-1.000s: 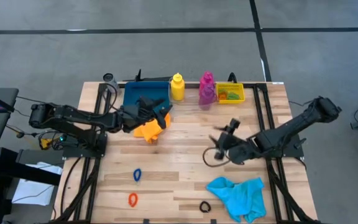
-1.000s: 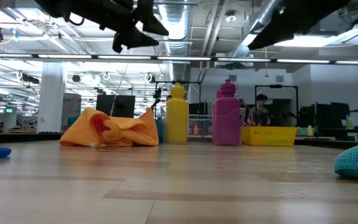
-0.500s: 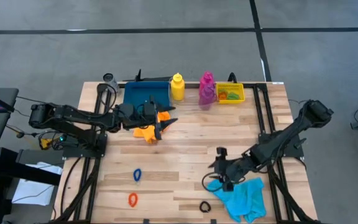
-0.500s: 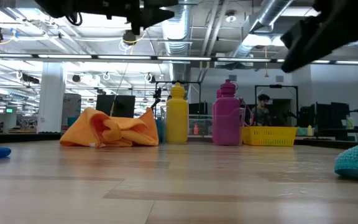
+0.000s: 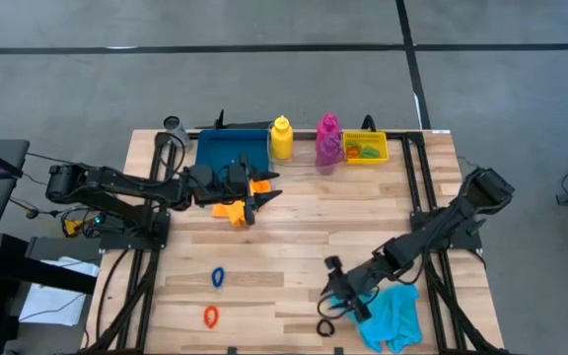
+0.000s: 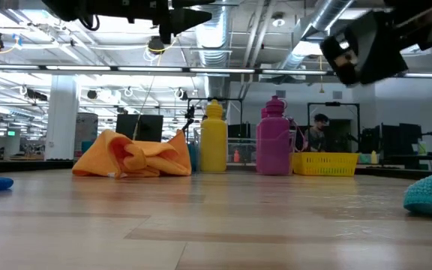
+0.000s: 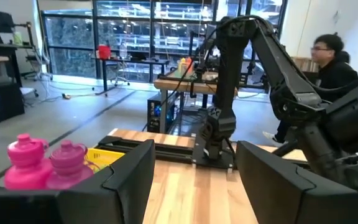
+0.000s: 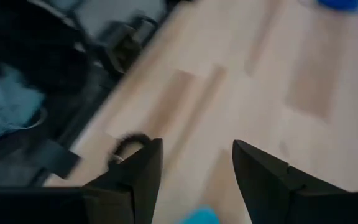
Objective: Pick & Place Sports Items
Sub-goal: Put the black spring keychain into the yellow bin
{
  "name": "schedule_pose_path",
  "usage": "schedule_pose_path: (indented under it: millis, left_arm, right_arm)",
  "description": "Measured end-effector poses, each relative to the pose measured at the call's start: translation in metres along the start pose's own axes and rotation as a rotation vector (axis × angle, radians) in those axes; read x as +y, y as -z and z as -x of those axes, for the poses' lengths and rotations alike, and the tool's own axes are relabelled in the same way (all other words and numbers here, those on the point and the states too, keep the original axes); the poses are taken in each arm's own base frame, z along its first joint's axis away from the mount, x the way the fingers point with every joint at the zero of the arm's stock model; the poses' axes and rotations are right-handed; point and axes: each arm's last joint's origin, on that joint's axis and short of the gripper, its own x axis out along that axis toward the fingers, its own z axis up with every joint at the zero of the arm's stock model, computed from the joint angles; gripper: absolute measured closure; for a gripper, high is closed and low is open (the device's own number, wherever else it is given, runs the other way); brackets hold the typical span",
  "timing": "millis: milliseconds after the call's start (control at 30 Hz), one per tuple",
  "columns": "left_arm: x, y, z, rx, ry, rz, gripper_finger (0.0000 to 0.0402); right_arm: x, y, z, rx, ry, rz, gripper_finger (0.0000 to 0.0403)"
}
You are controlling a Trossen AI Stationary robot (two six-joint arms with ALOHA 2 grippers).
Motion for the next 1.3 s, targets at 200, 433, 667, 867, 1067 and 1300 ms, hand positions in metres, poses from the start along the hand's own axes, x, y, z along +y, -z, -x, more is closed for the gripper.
schedule_pose_path:
  millis: [200, 433, 667, 867, 1067, 1300]
  left_arm:
    - [-0.006, 0.002, 0.001, 0.017, 0.023, 0.001, 0.0179]
    - [-0.012, 0.004, 0.002, 0.041, 0.041, 0.001, 0.0179]
    - [-0.015, 0.007, 0.002, 0.067, 0.054, -0.002, 0.0179]
    - [-0.015, 0.009, 0.002, 0.088, 0.052, -0.005, 0.0179]
    - [-0.016, 0.009, 0.003, 0.09, 0.054, 0.062, 0.0179]
    - [-0.024, 0.012, 0.005, 0.128, 0.075, 0.132, 0.0179]
  right_arm:
    - [0.0, 0.004, -0.023, -0.055, -0.123, 0.082, 0.0215]
    - [-0.013, 0.013, -0.035, -0.013, -0.205, 0.054, 0.0216]
    - [-0.018, 0.014, -0.037, -0.007, -0.261, 0.072, 0.0216]
    - [-0.02, 0.016, -0.04, -0.006, -0.189, 0.078, 0.0216]
    - [-0.021, 0.028, -0.058, 0.061, -0.193, 0.045, 0.0216]
    - [-0.013, 0.027, -0.07, 0.076, -0.285, 0.042, 0.0216]
